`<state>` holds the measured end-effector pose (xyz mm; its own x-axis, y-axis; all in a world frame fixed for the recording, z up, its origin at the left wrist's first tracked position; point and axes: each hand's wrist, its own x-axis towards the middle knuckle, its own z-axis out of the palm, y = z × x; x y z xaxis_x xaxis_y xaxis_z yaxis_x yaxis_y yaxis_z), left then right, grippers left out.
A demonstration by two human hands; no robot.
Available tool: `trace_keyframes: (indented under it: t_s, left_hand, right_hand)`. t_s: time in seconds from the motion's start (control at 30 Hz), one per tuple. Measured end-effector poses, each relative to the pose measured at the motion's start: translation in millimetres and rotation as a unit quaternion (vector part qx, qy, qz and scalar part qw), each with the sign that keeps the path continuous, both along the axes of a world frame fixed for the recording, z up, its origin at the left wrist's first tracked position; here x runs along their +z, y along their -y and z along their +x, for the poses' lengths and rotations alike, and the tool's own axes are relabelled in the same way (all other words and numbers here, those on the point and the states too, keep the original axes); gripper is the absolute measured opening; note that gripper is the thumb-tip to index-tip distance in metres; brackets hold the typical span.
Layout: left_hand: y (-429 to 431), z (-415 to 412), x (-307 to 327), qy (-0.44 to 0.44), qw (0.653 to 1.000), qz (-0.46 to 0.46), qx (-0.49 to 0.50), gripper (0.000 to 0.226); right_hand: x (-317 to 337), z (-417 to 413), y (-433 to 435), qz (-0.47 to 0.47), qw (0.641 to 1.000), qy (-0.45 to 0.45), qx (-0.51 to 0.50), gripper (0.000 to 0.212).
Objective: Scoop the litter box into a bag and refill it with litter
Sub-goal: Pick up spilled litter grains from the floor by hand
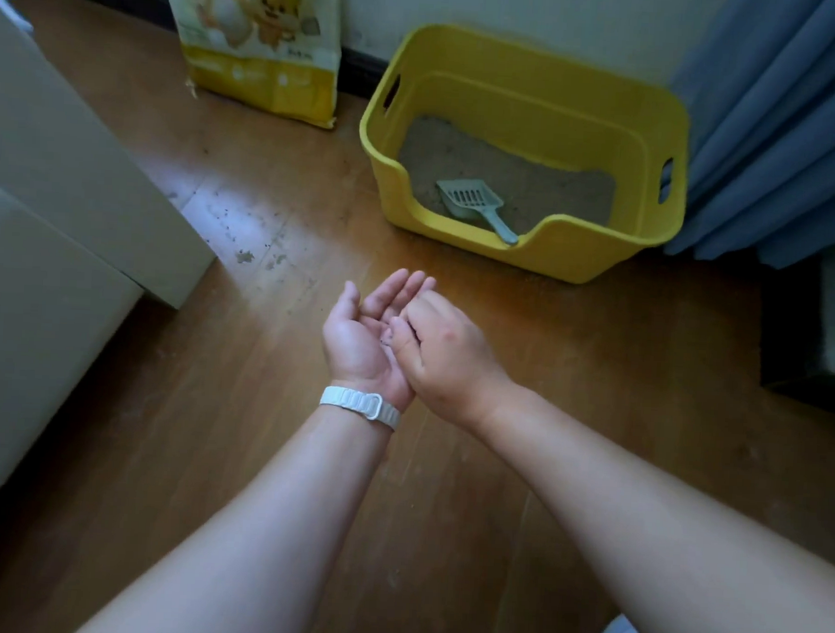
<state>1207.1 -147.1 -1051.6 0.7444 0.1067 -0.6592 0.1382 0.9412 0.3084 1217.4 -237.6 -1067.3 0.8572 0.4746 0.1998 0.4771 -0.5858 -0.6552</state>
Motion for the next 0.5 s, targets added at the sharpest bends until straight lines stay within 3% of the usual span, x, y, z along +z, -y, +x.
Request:
trace_keyframes:
  t_s: [0.2, 0.5]
  left_hand:
    - [2.0, 9.9, 92.0, -0.003, 0.999, 0.011, 0.035, 0.055]
    - [28.4, 3.8, 332.9, -0.021, 0.998, -0.013, 0.054, 0.051]
  right_hand:
    - [87.6, 13.2, 0.6, 0.047, 0.999, 0.009, 0.012, 0.030]
    - [320.2, -6.0, 28.5, 0.091, 0.992, 0.016, -0.081, 0.020]
